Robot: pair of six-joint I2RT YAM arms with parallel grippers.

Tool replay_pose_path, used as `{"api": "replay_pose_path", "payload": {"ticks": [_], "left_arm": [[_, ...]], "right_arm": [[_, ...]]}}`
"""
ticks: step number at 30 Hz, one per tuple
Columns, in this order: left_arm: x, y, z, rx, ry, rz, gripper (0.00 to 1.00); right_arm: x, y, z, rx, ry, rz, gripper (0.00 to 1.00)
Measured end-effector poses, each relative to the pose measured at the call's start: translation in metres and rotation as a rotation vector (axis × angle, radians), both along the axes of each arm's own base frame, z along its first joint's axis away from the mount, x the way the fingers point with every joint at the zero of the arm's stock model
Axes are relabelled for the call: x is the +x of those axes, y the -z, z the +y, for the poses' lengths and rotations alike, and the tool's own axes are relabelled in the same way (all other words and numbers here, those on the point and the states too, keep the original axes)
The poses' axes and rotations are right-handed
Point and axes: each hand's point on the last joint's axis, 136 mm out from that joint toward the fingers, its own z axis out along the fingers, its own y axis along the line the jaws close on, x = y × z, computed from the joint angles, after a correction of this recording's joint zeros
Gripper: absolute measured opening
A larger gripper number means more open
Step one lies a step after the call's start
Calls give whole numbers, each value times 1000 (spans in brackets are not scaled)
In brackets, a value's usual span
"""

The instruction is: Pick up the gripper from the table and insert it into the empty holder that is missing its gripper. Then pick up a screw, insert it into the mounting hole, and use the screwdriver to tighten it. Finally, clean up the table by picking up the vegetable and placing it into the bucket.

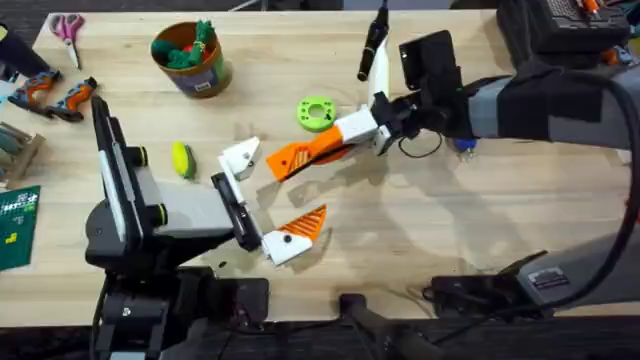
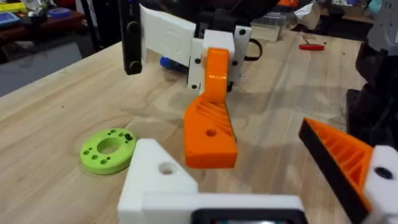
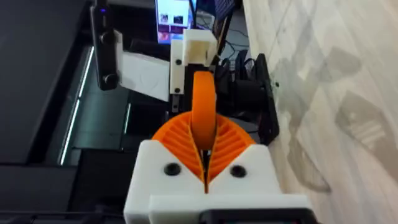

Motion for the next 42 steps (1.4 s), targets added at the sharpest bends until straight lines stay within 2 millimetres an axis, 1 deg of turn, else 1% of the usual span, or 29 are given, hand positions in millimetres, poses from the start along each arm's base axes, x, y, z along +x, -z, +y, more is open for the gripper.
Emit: {"api": "replay_pose_path", "payload": {"ticks": [3, 10, 16, 28, 36, 42], "left_arm": [[0, 0, 0, 0, 0, 0, 986], [0, 0, 0, 0, 0, 0, 986], [0, 0, 0, 0, 0, 0, 986], [0, 0, 0, 0, 0, 0, 985], [0, 0, 0, 0, 0, 0, 986], [0, 0, 0, 0, 0, 0, 985]], "right_arm": [[-1, -1, 4, -14, -4, 21, 10], [2, 2, 5, -48, 17, 63, 10], [6, -1, 7, -36, 22, 31, 10], [8, -2, 8, -37, 26, 30, 10], [0, -9, 20, -16, -10, -5, 10], [3, -7, 21, -35, 7, 9, 10]]}}
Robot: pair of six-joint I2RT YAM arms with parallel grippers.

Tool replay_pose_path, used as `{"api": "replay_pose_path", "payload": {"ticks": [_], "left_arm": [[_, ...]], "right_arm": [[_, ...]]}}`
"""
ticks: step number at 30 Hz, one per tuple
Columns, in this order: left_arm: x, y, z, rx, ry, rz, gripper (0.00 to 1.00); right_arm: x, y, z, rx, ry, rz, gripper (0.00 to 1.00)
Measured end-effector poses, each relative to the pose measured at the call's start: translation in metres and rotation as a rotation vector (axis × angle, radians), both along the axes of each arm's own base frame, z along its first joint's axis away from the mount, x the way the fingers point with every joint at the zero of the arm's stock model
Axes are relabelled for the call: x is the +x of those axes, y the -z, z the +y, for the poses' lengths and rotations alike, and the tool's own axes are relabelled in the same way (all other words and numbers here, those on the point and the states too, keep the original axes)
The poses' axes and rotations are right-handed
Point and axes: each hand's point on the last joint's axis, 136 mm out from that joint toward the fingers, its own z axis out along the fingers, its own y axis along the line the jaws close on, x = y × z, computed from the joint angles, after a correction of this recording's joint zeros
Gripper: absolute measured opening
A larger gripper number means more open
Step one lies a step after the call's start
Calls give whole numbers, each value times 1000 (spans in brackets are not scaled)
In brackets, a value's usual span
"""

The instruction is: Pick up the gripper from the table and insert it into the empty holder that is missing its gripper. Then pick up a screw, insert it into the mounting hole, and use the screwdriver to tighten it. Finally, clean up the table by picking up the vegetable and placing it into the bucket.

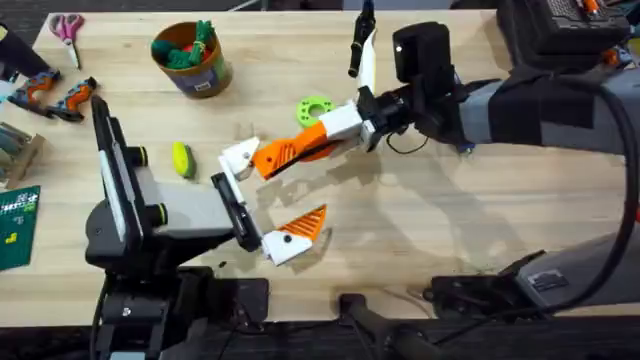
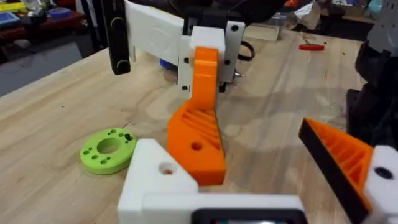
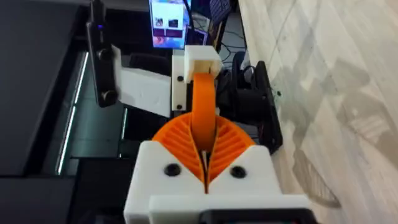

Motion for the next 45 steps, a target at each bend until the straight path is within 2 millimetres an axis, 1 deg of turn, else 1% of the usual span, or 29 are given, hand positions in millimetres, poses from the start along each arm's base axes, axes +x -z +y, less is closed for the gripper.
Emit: {"api": "replay_pose_path", "payload": {"ticks": [1, 2, 3, 7, 17, 21, 39, 45], "left_arm": [[0, 0, 0, 0, 0, 0, 986], [0, 0, 0, -1, -2, 4, 986], [1, 0, 0, -2, -5, 5, 986], [2, 0, 1, -1, -15, 5, 986], [1, 0, 1, -6, -10, 15, 986], [1, 0, 1, -10, -10, 21, 986], [5, 2, 3, -21, -35, 56, 986], [13, 2, 8, -18, -85, 49, 986]], "right_arm": [[0, 0, 0, -1, 1, 0, 10], [-1, 6, 4, -8, -10, 24, 9], [0, 7, 4, -5, -14, 24, 9], [2, 4, 9, 9, -19, 13, 9], [1, 5, 21, -52, 6, 113, 9], [2, 6, 26, -68, 21, 126, 9], [12, 11, 38, -113, 110, 131, 9], [16, 6, 49, -99, 149, 93, 8]]}}
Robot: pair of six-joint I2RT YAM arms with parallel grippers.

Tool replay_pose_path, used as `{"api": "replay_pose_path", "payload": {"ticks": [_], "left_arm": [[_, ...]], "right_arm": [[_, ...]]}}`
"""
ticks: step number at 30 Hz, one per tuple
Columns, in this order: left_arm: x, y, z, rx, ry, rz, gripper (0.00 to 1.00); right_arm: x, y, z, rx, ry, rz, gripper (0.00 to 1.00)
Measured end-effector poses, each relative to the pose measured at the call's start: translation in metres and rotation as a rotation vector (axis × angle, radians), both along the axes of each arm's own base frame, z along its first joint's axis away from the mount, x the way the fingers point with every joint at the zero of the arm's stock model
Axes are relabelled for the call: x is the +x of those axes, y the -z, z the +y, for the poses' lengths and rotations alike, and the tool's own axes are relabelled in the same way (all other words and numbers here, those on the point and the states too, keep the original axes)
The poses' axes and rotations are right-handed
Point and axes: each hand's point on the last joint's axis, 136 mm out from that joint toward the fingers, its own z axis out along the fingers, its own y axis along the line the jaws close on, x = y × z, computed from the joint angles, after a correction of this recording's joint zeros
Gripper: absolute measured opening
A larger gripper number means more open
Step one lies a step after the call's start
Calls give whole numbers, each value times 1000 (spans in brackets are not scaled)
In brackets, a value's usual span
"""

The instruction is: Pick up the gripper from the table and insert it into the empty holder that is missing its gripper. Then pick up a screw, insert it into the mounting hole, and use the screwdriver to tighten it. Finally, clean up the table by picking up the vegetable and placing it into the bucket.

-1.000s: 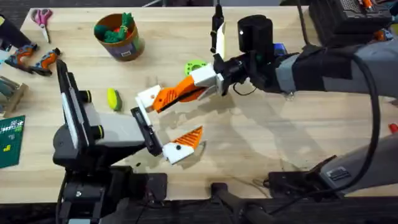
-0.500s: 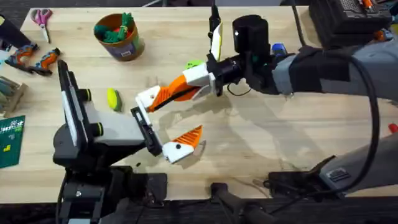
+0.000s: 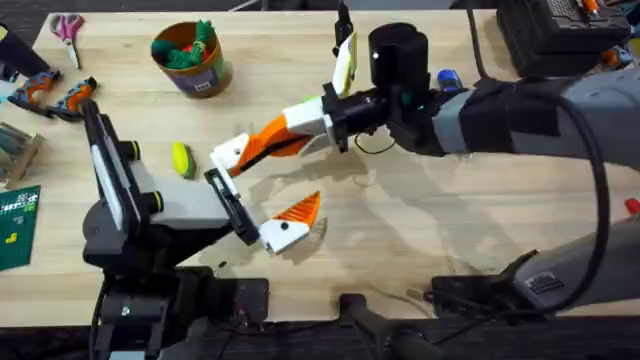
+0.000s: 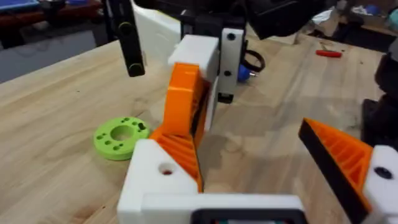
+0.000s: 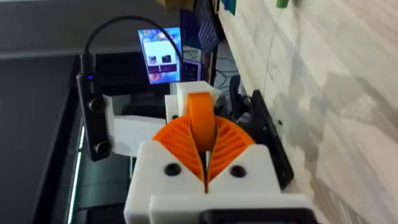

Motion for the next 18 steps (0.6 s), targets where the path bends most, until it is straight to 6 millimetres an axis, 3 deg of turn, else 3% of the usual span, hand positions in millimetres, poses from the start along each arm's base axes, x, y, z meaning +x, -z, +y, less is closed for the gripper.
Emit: {"api": "replay_pose_path", "payload": {"ticks": [13, 18], "left_arm": [[8, 0, 6, 9, -59, -12, 986], [9, 0, 7, 10, -64, -12, 986]], "right_arm": [[4, -2, 10, -6, 49, -12, 8], [3, -1, 11, -9, 52, -5, 73]]}}
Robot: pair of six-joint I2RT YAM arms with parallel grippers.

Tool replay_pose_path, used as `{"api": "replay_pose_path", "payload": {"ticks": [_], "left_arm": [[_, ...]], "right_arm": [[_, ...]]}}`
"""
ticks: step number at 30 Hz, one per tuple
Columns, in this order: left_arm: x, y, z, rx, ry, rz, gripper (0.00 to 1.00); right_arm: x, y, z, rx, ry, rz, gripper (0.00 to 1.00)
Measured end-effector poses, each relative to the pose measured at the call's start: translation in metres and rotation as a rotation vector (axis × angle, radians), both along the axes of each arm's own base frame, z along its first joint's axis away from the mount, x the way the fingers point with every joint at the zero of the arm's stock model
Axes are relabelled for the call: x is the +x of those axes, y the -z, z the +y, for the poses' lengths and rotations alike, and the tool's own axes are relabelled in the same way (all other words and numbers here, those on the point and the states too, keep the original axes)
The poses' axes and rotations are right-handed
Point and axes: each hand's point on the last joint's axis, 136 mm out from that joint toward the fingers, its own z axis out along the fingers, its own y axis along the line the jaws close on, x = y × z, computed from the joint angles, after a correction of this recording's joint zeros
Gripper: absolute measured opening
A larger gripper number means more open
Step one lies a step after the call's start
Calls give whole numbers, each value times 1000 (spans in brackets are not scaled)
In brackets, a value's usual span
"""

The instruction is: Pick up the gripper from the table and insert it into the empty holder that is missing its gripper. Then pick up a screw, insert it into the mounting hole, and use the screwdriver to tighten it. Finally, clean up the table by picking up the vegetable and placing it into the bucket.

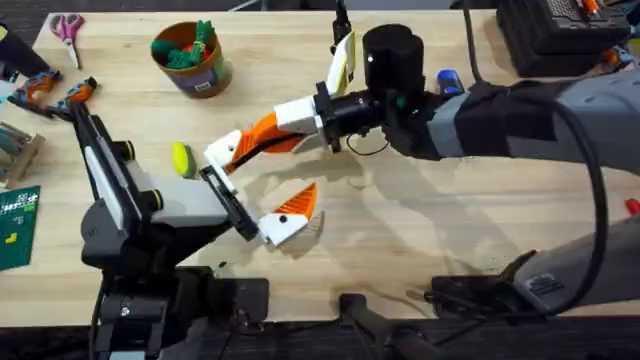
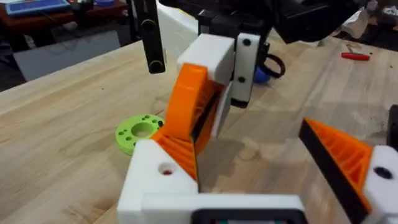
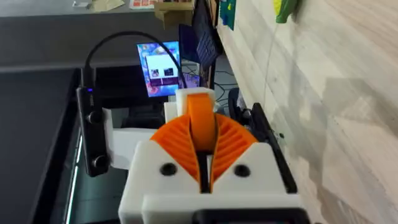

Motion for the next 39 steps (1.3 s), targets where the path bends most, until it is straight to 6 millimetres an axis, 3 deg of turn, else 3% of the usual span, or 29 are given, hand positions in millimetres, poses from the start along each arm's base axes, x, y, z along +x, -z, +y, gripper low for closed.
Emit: {"api": "replay_pose_path", "payload": {"ticks": [8, 13, 15, 18, 23, 30, 35, 39], "left_arm": [[0, 0, 0, 3, -1, -3, 986], [-8, -1, -6, 7, 54, -16, 986], [-9, -1, -7, 11, 68, -24, 986], [-14, -1, -10, 12, 96, -29, 986], [-19, -1, -13, 11, 130, -29, 986], [-20, -1, -14, 10, 136, -29, 986], [-20, -1, -14, 10, 136, -30, 986], [-20, -1, -14, 11, 136, -31, 986]], "right_arm": [[0, 1, 1, -3, 1, 5, 148], [-2, 1, 0, -4, -9, 12, 263], [-3, 3, -1, -7, -14, 23, 383], [-2, 6, -3, -9, -20, 34, 694], [1, 5, -10, 2, -32, 38, 969], [32, 8, -42, 15, 31, -29, 993], [58, 38, -77, -82, 140, -45, 993], [65, 67, -99, -202, 199, -60, 993]]}}
